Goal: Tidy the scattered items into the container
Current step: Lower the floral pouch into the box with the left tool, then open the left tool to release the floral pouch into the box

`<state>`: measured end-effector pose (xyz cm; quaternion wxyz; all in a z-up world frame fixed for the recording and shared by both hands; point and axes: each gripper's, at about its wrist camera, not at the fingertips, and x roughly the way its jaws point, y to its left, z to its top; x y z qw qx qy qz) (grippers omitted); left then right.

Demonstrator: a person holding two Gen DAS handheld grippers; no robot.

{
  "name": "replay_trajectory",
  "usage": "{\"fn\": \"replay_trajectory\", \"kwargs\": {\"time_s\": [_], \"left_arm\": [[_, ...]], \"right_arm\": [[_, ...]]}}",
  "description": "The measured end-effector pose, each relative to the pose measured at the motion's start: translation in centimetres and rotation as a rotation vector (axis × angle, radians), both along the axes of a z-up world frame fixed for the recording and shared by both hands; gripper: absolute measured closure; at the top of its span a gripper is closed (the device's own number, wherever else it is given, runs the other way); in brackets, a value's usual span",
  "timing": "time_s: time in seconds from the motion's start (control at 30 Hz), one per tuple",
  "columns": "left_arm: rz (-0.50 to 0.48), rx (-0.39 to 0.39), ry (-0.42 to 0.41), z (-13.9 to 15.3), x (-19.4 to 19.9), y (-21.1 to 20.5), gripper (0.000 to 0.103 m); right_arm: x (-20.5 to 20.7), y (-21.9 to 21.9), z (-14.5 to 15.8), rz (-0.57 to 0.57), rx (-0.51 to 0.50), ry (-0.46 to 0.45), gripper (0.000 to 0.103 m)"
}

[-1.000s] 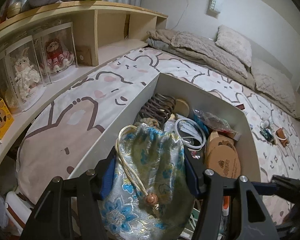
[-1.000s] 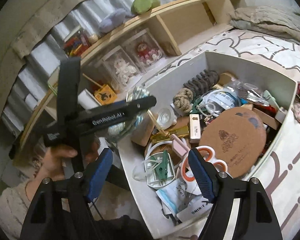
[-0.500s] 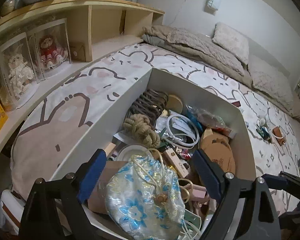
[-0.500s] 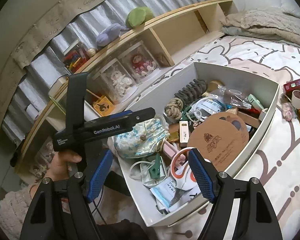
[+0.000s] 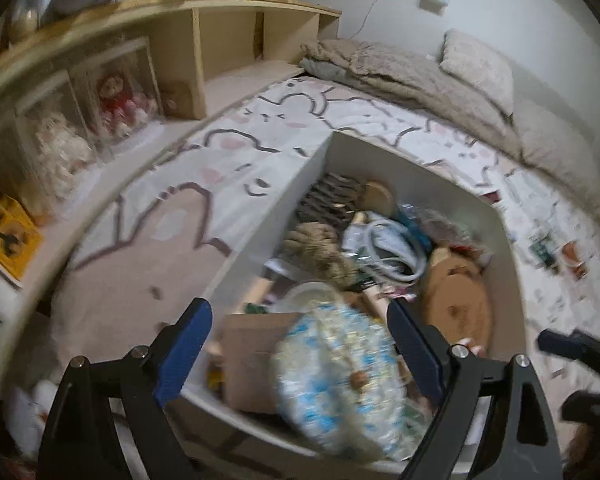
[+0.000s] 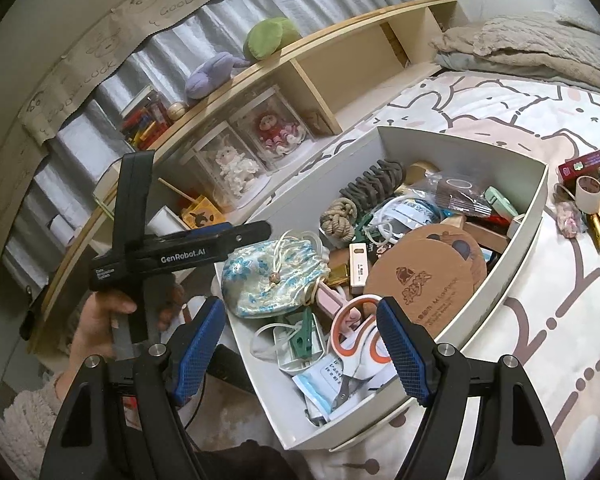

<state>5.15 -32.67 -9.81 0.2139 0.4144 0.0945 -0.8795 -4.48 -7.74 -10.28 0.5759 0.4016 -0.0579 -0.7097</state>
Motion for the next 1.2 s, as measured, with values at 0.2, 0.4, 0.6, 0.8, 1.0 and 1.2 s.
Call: {"fn": "replay_trajectory", "kwargs": {"time_s": [0.2,0.4,0.6,0.8,1.0,1.2], "left_arm": [[-0.048,-0.120,-0.159,-1.6,-0.8,1.0,0.008],[-0.154,-0.327,-0.357,-4.3,-3.5,3.9,0.007],[-0.218,-0.333,-0.453,-6.3,-5.9,4.6,0.007],[-0.204,-0.277,-0.462,-6.3,-7.2,4.1,0.007],[-0.193,-0.272,-0.436,-6.1,-7.5,4.3,0.007],[-0.180,-0.224,-0.397,-5.4,-6.7,4.3,0.007]], "right_arm": [[0.0,0.2,0.1,-0.001,-0.005,0.001,0.025],[-0.2,0.7,0.6,-0.008,-0.012,0.009,0.025],[-0.5,1.5,0.9,-0.016,-0.014,0.021,0.025],[-0.8,1.9,0.6,-0.016,-0.028,0.006,0.025],[-1.1,2.0,0.4,-0.017,-0.038,-0.008,0.025],[-1.0,2.2,0.4,-0.014,-0.043,-0.005,0.025]]}}
